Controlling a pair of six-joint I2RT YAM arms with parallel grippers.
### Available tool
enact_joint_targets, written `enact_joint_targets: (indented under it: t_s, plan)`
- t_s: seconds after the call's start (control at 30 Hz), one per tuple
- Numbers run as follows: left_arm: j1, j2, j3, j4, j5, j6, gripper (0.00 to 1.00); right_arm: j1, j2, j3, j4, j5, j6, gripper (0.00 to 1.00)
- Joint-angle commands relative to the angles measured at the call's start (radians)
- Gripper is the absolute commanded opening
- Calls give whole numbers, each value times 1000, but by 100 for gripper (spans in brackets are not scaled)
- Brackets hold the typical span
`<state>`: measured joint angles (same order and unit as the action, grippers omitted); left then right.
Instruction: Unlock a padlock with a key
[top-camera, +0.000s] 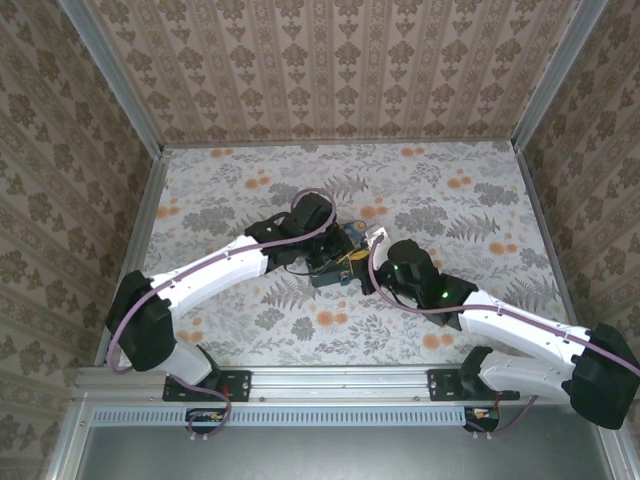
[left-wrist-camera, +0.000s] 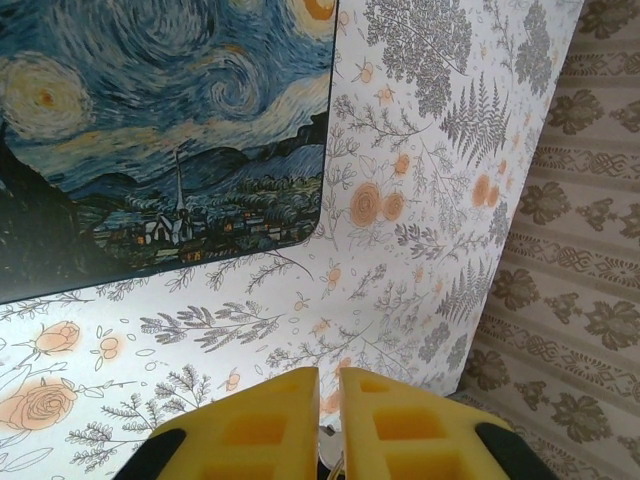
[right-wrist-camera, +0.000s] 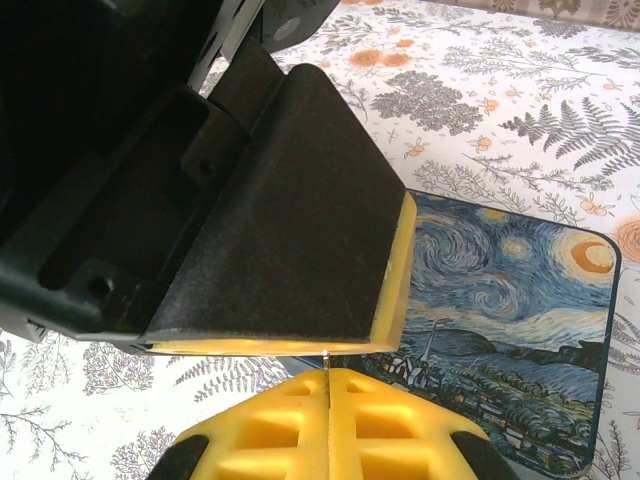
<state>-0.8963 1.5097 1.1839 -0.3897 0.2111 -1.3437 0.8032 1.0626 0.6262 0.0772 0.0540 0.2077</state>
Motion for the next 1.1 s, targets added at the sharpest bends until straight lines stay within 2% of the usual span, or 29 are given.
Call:
enact_joint_targets:
  t_s: [0.0, 0.17, 0.23, 0.37, 0.43, 0.63, 0.73, 0.83, 1.07]
  plan:
    - [-8, 16, 33, -1, -7, -15, 11, 2, 6, 24, 5, 33, -11, 0]
    - [-11, 19, 34, -2, -14, -3, 0, 3, 4, 24, 4, 41, -4, 0]
    - [-12, 16, 28, -2, -23, 6, 0, 2, -3, 26, -8, 43, 7, 0]
    - [-3, -3, -10, 50, -43, 69, 0, -33, -59, 20, -65, 9, 69, 36]
    - [2, -17, -34, 79, -69, 130, 0, -70, -105, 7, -95, -29, 122, 45]
    - [6, -57, -89, 159, -125, 333, 0, -243, -223, -60, -108, -244, 363, 54]
    - [7, -90, -144, 269, -122, 410, 0, -322, -217, -107, 11, -403, 538, 57]
    - [13, -123, -208, 406, -103, 478, 0, -355, -164, -148, 183, -508, 690, 61]
    - [41, -167, -354, 746, -24, 541, 0, -361, -40, -190, 518, -553, 915, 63]
